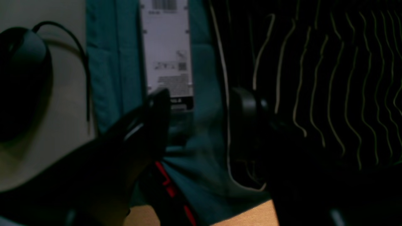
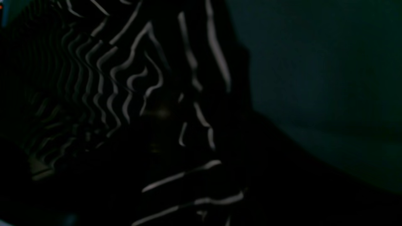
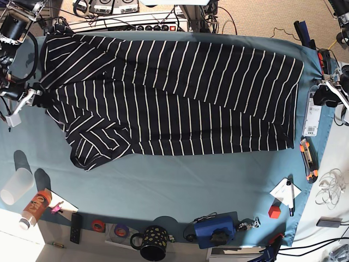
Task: Layout the t-shirt on the table in an organized manner, then fold the t-shirt properly
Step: 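Move the right gripper to the bunched shirt corner and grasp it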
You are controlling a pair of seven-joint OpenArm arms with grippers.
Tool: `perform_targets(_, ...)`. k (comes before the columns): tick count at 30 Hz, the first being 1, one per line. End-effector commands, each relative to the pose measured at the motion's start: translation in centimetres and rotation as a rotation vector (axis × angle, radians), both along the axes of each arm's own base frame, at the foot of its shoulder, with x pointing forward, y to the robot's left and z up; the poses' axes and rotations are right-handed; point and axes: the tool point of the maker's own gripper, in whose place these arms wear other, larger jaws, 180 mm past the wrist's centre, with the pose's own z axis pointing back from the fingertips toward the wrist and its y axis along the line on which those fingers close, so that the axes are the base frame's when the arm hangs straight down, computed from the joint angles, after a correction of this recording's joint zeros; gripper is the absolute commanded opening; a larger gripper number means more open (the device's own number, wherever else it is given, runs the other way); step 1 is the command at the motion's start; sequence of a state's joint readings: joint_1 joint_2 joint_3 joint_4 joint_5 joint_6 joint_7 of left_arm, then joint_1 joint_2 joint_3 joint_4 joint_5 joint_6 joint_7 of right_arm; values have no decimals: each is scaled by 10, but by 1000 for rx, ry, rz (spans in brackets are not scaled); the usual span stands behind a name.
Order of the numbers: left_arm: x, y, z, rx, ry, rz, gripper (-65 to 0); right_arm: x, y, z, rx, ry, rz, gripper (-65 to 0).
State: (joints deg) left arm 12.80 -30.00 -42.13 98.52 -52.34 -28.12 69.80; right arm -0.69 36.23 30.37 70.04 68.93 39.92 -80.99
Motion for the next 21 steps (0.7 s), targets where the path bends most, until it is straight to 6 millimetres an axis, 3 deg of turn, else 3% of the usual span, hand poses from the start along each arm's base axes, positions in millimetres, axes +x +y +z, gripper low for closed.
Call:
perform_targets(1,8,5,14,15,-47,-4,-341,18,-8,31,-6,-96,-2,-381)
perform_targets(7,8,5,14,15,-49,-3,-341,71,-13,89,-29,-288,-17,-382)
perform_targets(10,8,5,15,15,-51,-3,-341,102,-5,102,-99,-328,-2,-382)
perform_targets(17,8,5,14,15,-50,-3,-341,140,68,57,-312,-233,266,-382)
perform_targets(21,8,5,15,15,-50,-3,-341,134,95,21,-430,-137,419,-382)
